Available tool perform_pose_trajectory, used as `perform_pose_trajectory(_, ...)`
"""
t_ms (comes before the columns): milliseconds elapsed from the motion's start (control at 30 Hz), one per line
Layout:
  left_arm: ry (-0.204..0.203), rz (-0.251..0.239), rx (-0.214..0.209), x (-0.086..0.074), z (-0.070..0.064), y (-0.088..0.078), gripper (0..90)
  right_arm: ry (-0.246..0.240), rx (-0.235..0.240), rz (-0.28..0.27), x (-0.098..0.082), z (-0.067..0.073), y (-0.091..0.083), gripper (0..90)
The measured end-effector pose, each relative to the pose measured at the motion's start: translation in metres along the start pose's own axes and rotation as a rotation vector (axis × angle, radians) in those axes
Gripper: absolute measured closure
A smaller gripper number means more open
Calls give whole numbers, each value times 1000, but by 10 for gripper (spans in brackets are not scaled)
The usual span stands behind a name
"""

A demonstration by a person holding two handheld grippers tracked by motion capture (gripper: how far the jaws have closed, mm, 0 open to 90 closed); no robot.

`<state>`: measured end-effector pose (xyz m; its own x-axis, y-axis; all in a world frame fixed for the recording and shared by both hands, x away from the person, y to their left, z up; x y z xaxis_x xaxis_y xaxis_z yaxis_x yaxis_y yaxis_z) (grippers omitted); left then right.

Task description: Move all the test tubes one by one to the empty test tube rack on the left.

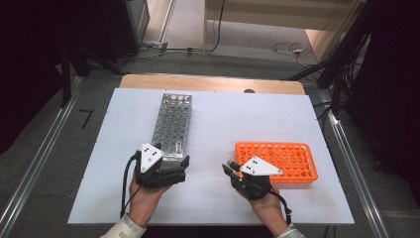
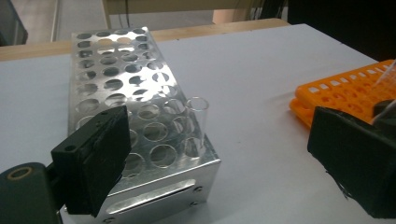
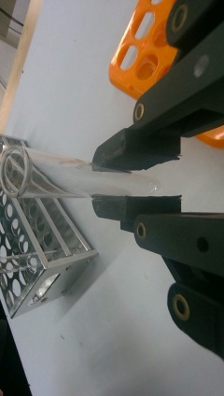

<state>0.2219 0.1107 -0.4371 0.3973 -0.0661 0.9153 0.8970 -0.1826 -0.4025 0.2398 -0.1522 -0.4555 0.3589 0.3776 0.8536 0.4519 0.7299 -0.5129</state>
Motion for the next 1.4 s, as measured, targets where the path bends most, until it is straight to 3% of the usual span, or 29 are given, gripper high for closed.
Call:
perform_pose_trajectory(667,64,9,-133,-6,-39,-4,95,-36,91,61,3,20,31,732)
perform_pose_trajectory(767,74,8,-157,-8,-43,-4,149,-37,98,67,4,22,34,732)
perform_pose_trajectory(1000,103,0,-208,-11,-51,-3,397,-45,130,73,7,29,37,732)
perform_pose_trajectory(1267,130,-6,-221,-12,-55,-2,680,-47,145,71,9,33,37,732)
perform_pose_trajectory(1400,143,-11,-215,-12,-56,-3,743,-45,146,71,9,32,37,732)
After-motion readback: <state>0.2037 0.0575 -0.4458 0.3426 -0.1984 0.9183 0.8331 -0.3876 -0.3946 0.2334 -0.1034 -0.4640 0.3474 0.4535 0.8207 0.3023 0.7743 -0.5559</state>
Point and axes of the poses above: each handheld gripper's, and its own axes: y roughly forward along the jaws, x roughly out of its top, z roughly to its left, the point moved 1 cm from there along y, roughly forward along the jaws, and after that the axes turned 12 degrees about x, right-handed, at the moved point
